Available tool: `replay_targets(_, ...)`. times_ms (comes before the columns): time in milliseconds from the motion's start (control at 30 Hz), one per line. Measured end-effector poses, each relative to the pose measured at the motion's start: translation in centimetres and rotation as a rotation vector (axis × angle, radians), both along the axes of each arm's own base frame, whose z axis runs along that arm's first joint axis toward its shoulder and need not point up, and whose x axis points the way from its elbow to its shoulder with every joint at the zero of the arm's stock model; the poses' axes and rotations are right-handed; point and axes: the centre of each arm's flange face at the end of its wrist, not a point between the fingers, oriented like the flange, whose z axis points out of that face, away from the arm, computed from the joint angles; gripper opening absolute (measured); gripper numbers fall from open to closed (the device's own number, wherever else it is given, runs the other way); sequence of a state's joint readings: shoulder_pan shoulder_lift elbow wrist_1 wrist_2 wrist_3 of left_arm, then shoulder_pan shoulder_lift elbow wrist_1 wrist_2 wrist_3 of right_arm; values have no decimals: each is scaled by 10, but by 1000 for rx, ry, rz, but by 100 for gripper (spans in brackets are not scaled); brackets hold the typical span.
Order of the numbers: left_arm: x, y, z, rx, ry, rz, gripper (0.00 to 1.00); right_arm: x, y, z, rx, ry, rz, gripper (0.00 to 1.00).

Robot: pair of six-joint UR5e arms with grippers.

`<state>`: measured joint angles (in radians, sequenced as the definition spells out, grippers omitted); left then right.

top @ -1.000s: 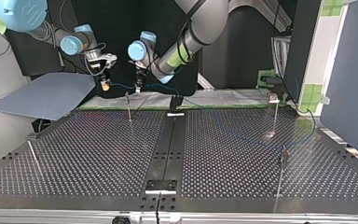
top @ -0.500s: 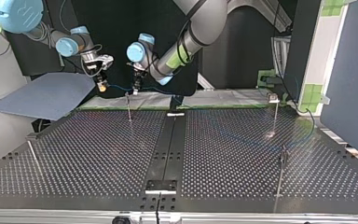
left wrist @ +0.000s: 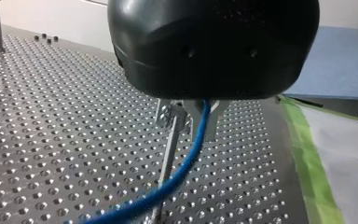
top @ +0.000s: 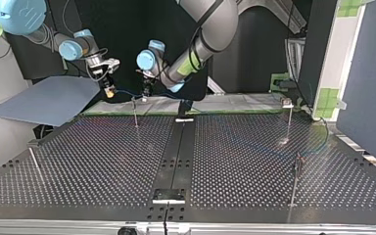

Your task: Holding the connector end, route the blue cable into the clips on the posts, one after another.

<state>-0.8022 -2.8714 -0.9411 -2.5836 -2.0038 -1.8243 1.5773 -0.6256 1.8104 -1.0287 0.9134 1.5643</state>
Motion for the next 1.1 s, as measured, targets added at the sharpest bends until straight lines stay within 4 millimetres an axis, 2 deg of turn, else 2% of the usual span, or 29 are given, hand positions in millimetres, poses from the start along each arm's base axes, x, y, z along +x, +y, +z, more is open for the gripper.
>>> replay_targets(367, 9, 3, 0, -12, 1, -18, 0, 2, -14, 5, -16, -16, 2, 0)
replay_targets(633, 10, 0, -3, -25, 8, -36, 0, 2, -12, -16, 7, -4, 1, 0)
replay_targets(833, 14, 2, -13, -19, 18, -34, 0, 1, -15, -17, 5, 1, 0, 0)
replay_targets(1100, 30, 9, -8, -32, 10, -26, 0, 1, -22, -14, -6, 0, -3, 0)
